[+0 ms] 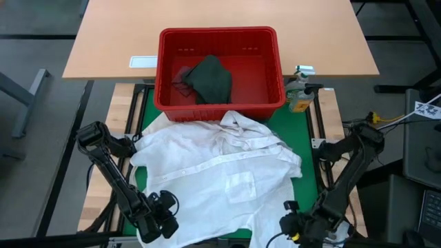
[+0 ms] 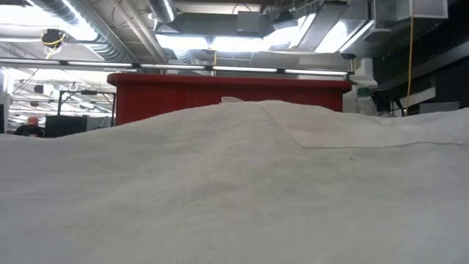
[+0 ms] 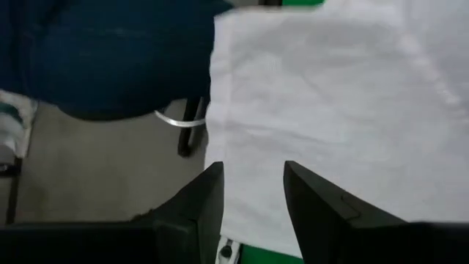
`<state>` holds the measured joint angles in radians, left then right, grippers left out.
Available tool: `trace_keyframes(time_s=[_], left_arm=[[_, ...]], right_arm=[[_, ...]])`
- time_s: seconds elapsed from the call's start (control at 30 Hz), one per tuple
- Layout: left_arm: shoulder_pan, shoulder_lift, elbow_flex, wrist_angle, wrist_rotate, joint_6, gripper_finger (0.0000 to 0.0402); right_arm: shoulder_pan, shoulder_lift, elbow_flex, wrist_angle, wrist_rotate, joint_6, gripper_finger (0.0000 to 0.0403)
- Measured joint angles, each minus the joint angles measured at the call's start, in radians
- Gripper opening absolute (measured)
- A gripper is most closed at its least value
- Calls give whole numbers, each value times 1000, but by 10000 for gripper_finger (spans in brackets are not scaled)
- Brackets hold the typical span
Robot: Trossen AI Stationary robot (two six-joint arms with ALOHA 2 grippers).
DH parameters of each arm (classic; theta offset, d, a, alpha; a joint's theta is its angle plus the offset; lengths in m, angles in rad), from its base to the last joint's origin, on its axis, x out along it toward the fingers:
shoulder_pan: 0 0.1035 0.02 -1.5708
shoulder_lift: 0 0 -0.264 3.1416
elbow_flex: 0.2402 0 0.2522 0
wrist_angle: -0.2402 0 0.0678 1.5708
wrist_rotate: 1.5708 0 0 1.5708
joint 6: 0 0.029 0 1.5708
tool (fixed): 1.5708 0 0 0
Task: Fold Laundry from Bin
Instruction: Fold the white polo shirt
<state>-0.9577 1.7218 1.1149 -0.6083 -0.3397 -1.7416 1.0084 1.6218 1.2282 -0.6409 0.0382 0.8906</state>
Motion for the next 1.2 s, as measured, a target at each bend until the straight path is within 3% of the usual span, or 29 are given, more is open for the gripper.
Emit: trace_keyframes(time_s=[0.17, 1.2], left_arm=[[0, 0, 0, 0, 0, 0, 137], [0, 0, 0, -3, 0, 52, 137]], right_arm=[[0, 58, 0, -7, -49, -4, 143], [-48, 113, 0, -188, -22, 184, 143]])
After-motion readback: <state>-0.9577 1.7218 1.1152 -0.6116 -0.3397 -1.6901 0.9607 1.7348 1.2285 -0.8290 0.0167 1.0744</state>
